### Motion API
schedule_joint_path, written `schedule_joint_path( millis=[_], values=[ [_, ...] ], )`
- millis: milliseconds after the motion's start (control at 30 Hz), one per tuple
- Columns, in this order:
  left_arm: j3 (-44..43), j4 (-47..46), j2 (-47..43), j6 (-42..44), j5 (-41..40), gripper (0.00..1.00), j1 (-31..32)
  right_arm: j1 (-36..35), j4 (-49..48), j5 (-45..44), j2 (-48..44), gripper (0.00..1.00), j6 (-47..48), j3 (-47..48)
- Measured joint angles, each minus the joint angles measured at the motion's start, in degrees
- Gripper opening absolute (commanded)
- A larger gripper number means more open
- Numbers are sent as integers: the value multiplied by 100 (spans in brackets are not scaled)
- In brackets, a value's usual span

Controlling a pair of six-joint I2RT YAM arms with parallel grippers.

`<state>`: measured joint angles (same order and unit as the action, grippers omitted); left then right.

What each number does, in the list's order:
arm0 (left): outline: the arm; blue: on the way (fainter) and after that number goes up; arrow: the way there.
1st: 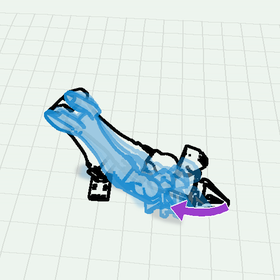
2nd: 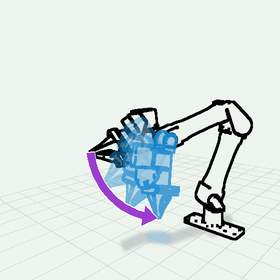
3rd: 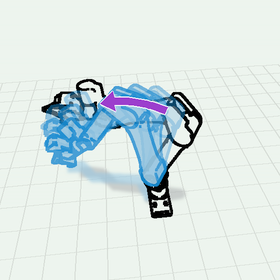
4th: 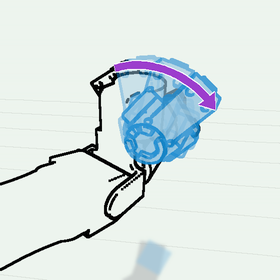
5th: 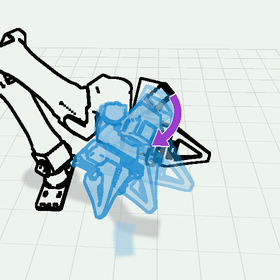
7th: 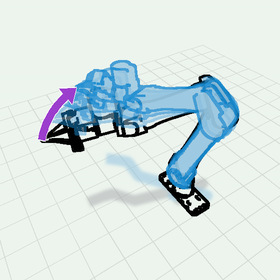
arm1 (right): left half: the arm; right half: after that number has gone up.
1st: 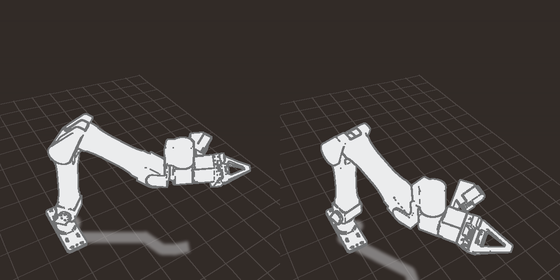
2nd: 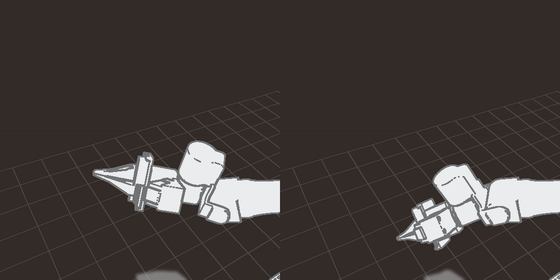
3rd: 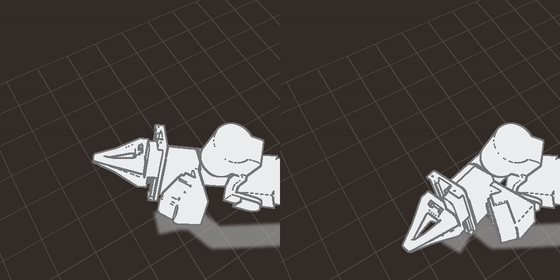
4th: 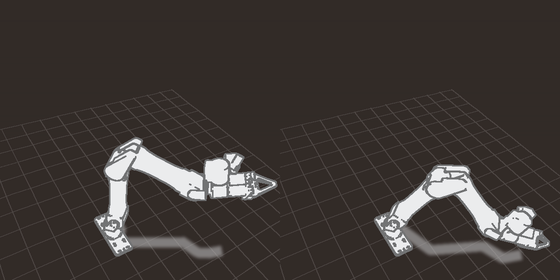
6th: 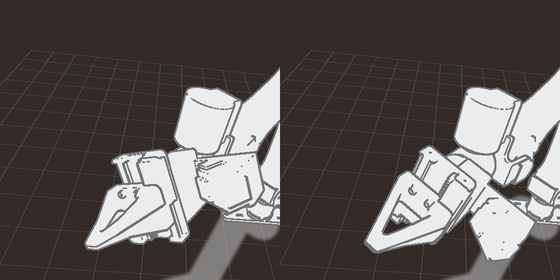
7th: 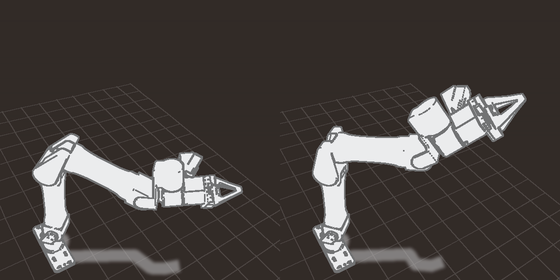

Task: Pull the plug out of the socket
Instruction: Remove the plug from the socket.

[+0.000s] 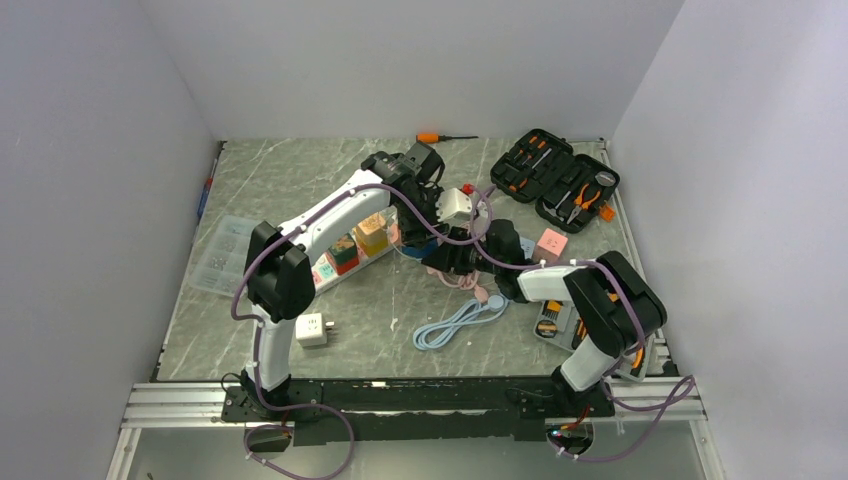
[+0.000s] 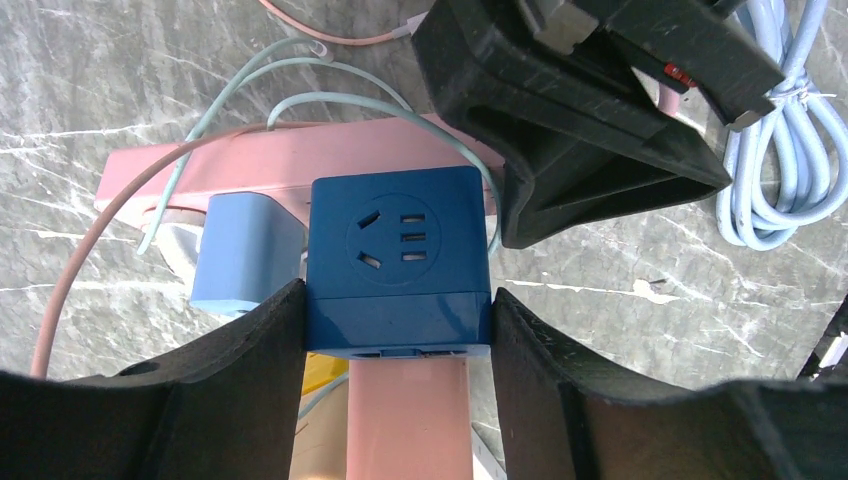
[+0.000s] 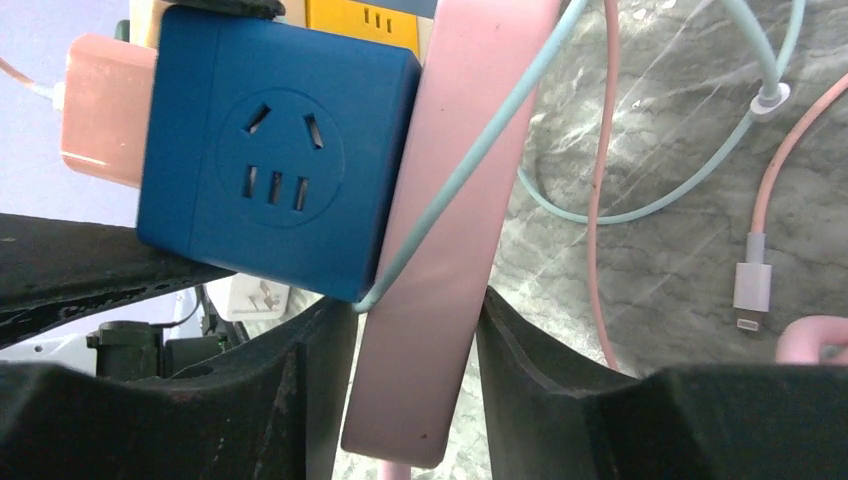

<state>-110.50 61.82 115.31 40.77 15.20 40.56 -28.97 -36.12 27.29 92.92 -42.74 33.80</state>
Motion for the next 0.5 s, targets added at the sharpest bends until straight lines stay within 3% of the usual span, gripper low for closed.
schedule_joint_path(
  millis=[167, 500],
  values=[
    [0, 0, 0, -9, 0, 0, 0, -63, -260, 13, 256, 41, -149, 0],
    [0, 26, 0, -44, -9, 0, -4, -136, -535, 2, 466, 18, -387, -22]
  ],
)
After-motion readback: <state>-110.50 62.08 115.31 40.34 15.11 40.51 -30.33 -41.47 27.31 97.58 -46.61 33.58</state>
